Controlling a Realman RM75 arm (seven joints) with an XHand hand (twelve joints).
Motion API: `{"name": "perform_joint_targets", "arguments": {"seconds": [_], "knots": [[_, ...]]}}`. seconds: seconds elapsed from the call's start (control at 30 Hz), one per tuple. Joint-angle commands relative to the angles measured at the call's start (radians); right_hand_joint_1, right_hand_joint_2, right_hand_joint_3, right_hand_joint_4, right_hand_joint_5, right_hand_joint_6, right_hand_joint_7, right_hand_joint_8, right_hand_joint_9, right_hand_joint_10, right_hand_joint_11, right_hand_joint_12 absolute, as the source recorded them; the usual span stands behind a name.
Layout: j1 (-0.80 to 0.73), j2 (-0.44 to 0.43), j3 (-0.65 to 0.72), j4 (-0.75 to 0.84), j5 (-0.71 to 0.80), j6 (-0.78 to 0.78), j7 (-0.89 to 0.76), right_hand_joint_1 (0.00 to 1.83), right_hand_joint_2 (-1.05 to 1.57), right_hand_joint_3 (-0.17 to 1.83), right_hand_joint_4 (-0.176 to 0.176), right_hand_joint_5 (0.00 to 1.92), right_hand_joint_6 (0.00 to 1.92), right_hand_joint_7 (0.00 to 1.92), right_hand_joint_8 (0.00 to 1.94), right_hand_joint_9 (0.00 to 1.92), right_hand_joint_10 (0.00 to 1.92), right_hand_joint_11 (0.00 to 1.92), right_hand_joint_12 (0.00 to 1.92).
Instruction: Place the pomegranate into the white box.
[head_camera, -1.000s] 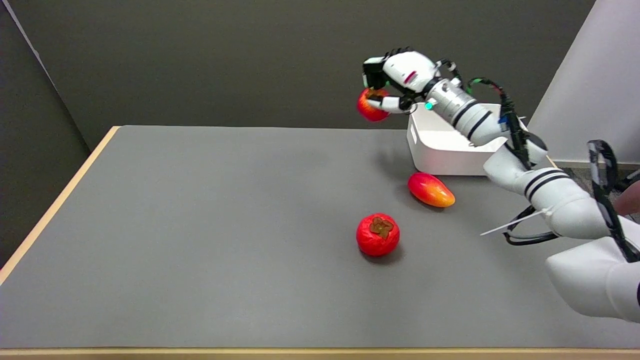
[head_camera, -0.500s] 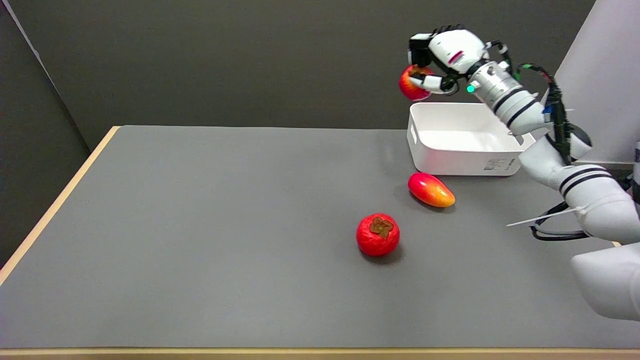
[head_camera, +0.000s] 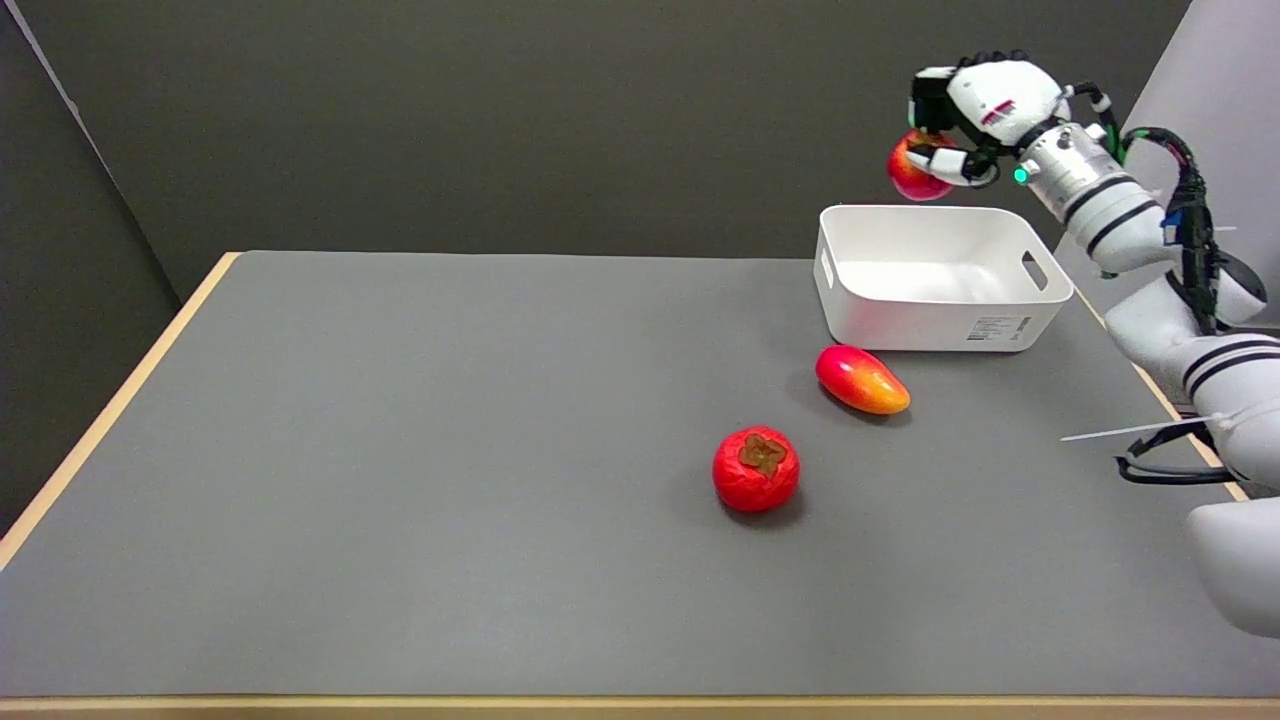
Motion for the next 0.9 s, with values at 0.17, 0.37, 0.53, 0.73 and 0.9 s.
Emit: {"name": "perform_joint_targets", "arguments": {"seconds": [0.17,0.37,0.53,0.73,0.9], "knots": [[0.046,0.045,0.023,-0.283,-0.003,-0.026,-0.017,1.16,1.13,0.3,-0.093,0.56,1.64,0.84,1.29,0.7,1.21,0.67,1.64],[0.047,0.043,0.008,-0.309,0.0,-0.026,-0.017,1.16,1.12,0.32,-0.091,0.56,1.66,0.84,1.3,0.71,1.23,0.68,1.63],[0.039,0.04,-0.001,-0.304,0.0,-0.026,-0.017,1.16,1.13,0.32,-0.091,0.56,1.65,0.84,1.29,0.71,1.22,0.68,1.64],[0.033,0.04,-0.021,-0.299,0.044,-0.021,-0.017,1.16,1.14,0.28,-0.094,0.55,1.65,0.84,1.29,0.7,1.21,0.68,1.63],[0.025,0.04,-0.023,-0.286,0.046,-0.018,-0.017,1.16,1.16,0.25,-0.097,0.55,1.65,0.84,1.29,0.7,1.19,0.68,1.63]]}}
